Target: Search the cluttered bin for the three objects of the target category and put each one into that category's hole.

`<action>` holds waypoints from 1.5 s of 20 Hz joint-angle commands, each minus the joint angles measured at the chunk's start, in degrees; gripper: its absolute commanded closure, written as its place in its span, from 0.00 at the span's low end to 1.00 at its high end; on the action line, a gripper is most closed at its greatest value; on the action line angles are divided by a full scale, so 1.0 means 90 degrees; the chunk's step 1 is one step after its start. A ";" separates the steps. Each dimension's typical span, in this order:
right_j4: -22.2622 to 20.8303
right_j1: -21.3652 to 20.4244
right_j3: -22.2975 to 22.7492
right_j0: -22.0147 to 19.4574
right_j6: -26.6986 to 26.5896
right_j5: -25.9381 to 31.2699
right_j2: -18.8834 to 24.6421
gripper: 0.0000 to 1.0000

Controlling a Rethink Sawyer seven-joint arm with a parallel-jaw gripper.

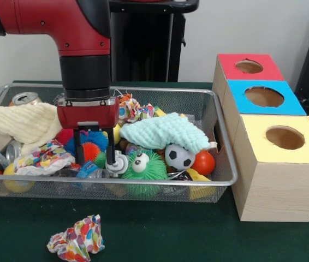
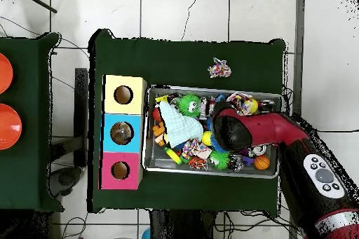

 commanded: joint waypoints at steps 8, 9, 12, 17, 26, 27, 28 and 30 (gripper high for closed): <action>0.0167 0.0353 -0.0163 0.0136 -0.0541 0.1106 -0.0135 0.00; 0.0233 0.0368 -0.0169 0.0109 -0.0560 0.1173 -0.0109 0.00; 0.0490 0.0421 -0.0204 0.0035 -0.0668 0.1527 -0.0039 0.00; 0.0717 0.0455 -0.0292 0.0034 -0.0807 0.1966 -0.0038 0.00; 0.0861 0.0503 -0.0461 0.0083 -0.0782 0.2463 -0.0062 0.00; 0.0869 0.0507 -0.0465 0.0083 -0.0784 0.2485 -0.0062 0.00; 0.0888 0.0512 -0.0476 0.0084 -0.0794 0.2527 -0.0061 0.00; 0.0933 0.0528 -0.0519 0.0091 -0.0838 0.2641 -0.0059 0.00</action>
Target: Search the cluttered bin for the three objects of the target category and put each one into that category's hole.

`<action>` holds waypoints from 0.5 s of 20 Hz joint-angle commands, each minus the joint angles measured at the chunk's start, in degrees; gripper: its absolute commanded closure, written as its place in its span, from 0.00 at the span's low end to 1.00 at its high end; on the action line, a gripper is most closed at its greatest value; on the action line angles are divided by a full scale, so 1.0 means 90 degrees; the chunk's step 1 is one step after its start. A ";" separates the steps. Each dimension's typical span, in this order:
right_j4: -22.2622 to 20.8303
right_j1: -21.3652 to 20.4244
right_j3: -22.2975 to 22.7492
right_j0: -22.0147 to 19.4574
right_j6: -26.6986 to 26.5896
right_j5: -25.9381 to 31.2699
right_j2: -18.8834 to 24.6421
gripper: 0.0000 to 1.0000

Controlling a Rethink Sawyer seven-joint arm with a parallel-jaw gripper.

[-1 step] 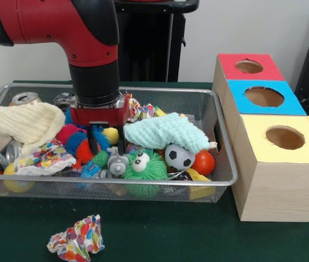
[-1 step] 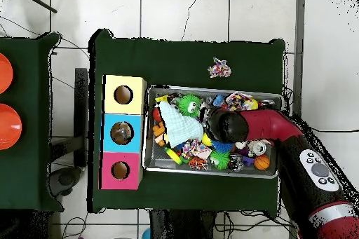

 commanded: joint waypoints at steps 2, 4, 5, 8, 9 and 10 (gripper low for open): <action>0.0163 0.0301 -0.0351 -0.0007 -0.0872 0.1059 -0.0060 0.00; 0.0201 0.0306 -0.0374 0.0009 -0.0872 0.1137 -0.0078 0.00; 0.0205 0.0306 -0.0378 0.0013 -0.0877 0.1148 -0.0081 0.00; 0.0228 0.0300 -0.0395 0.0015 -0.0892 0.1199 -0.0068 0.00; 0.0231 0.0290 -0.0405 0.0024 -0.0893 0.1228 -0.0069 0.00; 0.0231 0.0271 -0.0410 0.0042 -0.0873 0.1255 -0.0079 0.00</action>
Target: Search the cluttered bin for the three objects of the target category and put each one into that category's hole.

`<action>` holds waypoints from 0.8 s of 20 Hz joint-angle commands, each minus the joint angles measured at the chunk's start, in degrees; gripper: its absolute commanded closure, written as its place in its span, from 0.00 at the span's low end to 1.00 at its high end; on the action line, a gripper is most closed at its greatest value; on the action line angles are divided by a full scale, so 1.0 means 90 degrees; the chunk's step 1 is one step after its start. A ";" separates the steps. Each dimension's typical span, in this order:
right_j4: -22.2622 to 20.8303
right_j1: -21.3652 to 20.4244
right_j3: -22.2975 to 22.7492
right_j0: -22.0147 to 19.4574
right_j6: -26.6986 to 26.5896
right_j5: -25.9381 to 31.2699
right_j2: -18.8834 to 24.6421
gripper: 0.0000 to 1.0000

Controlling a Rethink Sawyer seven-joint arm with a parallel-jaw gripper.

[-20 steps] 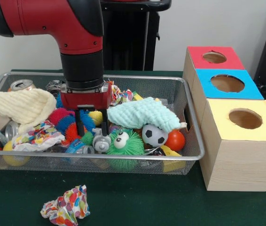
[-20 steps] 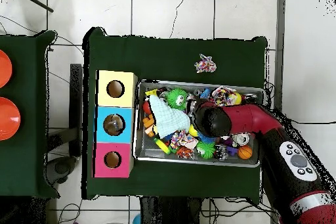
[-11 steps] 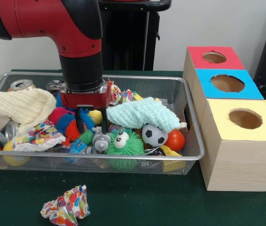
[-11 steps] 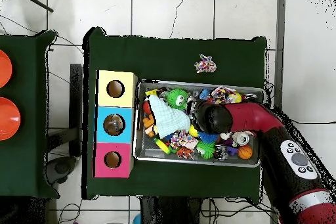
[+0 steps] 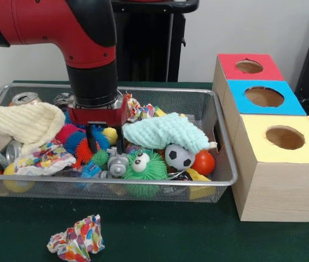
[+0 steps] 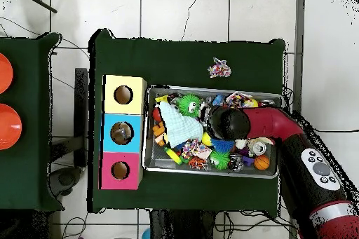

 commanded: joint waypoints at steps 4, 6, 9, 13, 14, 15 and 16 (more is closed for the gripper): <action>0.0142 0.0121 -0.0341 0.0142 -0.0833 0.1225 -0.0117 0.00; 0.0195 0.0072 -0.0390 0.0187 -0.0876 0.1436 -0.0112 0.00; 0.0262 0.0043 -0.0515 0.0248 -0.0947 0.1728 -0.0093 0.00; 0.0326 0.0031 -0.0663 0.0298 -0.1000 0.2029 -0.0062 0.00; 0.0346 0.0019 -0.0683 0.0300 -0.1008 0.2098 -0.0049 0.00; 0.0353 0.0000 -0.0692 0.0301 -0.1025 0.2144 -0.0036 0.00; 0.0366 -0.0015 -0.0703 0.0299 -0.1046 0.2207 -0.0017 0.00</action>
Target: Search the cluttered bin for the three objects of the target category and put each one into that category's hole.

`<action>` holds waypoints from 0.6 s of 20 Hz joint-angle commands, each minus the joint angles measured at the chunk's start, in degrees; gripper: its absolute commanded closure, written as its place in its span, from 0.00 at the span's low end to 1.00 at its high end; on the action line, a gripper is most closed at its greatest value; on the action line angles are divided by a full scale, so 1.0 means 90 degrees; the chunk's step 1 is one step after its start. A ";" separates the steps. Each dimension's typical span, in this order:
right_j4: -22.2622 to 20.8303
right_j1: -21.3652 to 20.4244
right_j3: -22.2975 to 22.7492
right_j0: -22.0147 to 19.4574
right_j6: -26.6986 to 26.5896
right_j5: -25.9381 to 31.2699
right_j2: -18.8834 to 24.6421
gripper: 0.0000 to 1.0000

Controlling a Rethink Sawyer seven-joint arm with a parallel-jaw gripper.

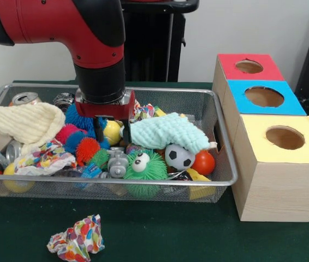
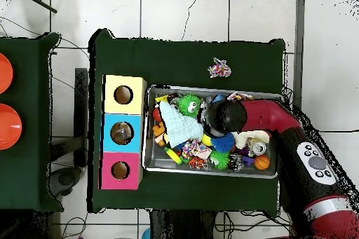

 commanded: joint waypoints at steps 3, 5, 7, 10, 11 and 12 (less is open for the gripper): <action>0.0173 -0.0014 -0.0459 0.0036 -0.1090 0.1132 0.0035 0.00; 0.0182 -0.0039 -0.0448 0.0007 -0.1120 0.1154 0.0084 0.00; 0.0168 -0.0076 -0.0428 0.0001 -0.1107 0.1167 0.0097 0.00; 0.0136 -0.0147 -0.0335 -0.0027 -0.1037 0.1022 0.0121 0.00; 0.0119 -0.0172 -0.0299 -0.0037 -0.1005 0.0931 0.0130 0.00; 0.0084 -0.0204 -0.0258 -0.0044 -0.0999 0.0835 0.0136 0.00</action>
